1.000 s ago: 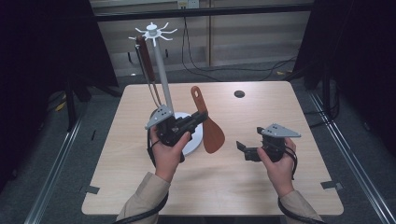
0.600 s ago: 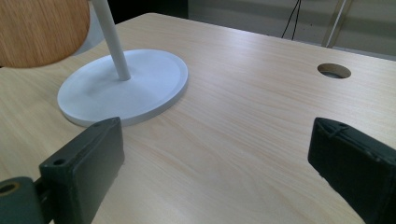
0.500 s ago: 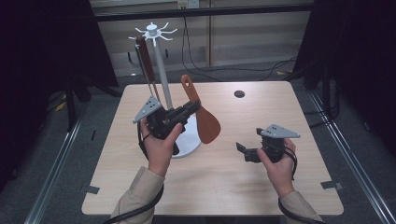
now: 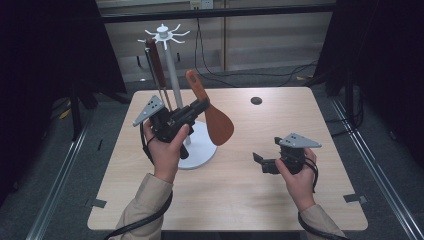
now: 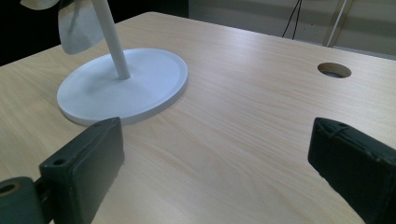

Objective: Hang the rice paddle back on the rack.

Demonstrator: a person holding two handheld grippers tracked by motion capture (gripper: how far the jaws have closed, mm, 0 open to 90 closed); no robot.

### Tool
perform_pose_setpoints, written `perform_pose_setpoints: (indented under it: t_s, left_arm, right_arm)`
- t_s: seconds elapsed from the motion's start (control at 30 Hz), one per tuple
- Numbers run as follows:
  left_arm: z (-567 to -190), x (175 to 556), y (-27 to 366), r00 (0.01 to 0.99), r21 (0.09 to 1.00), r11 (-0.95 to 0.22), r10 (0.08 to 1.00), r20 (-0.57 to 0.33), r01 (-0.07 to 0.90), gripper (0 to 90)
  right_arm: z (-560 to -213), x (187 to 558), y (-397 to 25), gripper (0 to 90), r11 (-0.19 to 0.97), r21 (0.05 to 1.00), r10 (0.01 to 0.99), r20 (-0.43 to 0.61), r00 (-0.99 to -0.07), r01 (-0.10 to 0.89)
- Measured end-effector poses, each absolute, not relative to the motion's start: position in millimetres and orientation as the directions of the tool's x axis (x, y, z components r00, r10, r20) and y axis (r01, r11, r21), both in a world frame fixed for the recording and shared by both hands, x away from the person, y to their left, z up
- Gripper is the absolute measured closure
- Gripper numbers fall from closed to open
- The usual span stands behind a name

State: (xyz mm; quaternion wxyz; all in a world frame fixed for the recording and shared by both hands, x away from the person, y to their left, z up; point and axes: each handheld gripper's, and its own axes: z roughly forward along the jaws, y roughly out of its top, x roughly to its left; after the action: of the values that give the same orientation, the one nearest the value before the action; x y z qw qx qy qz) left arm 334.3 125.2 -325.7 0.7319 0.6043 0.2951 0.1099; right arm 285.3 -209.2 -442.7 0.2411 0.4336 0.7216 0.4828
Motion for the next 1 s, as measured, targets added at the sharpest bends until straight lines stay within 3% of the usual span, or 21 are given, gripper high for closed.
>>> perform_pose_setpoints:
  t_s: [1.0]
  left_arm:
    - [-300.6,346.1,140.4,0.795,0.946,0.288,0.534,-0.287,0.149,83.1]
  right_arm:
    - [-442.1,284.9,-210.5,4.0,0.152,0.907,0.858,0.076,-0.509,0.392]
